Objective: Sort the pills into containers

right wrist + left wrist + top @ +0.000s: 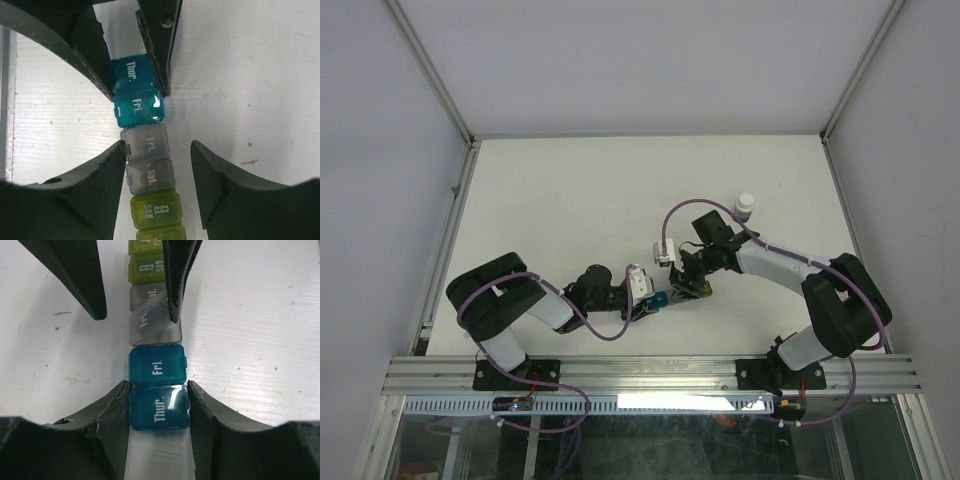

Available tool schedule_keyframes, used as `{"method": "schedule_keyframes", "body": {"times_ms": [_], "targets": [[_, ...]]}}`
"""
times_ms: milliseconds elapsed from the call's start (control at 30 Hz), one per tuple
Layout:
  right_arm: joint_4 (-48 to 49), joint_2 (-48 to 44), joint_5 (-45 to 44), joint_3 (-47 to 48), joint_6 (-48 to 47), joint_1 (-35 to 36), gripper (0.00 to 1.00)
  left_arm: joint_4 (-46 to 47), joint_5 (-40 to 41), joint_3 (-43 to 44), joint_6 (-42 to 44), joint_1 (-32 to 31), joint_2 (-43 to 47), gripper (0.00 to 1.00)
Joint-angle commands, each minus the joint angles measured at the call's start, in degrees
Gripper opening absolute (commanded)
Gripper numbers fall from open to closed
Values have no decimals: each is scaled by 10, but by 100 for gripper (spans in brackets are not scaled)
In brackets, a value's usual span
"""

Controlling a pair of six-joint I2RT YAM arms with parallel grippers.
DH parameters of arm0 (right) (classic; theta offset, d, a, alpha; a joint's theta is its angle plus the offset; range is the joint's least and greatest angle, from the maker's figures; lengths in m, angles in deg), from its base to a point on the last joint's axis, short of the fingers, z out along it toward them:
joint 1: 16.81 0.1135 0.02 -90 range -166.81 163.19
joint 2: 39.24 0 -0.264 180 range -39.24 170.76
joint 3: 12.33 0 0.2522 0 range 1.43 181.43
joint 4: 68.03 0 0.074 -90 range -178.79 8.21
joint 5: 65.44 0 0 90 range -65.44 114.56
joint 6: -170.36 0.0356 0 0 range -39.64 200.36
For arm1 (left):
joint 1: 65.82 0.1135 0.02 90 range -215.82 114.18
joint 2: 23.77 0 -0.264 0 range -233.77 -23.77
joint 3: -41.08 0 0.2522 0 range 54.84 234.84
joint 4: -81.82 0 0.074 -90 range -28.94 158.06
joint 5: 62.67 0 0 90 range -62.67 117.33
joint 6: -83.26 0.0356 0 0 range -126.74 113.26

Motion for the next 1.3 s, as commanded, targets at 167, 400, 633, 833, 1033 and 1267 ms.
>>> {"method": "schedule_keyframes", "body": {"times_ms": [167, 400, 633, 833, 1033, 1267], "targets": [[96, -31, -31, 18, 115, -10, 53, -18, -28, 12, 4, -1, 20, 2], [123, -9, -84, 23, 163, -8, 41, -21, -22, 12, -3, -1, 19, 2], [119, 19, -134, 32, 169, 2, 40, -23, -12, 15, -11, -1, 15, 5], [107, 21, -129, 42, 173, 5, 42, -22, -1, 14, -22, -1, 17, 16], [70, -17, -48, 53, 164, -14, 52, -29, 16, 11, -36, -1, 35, 42], [19, -50, 24, 65, 134, -42, 60, -2, 53, -22, -67, -1, 78, 78]]}}
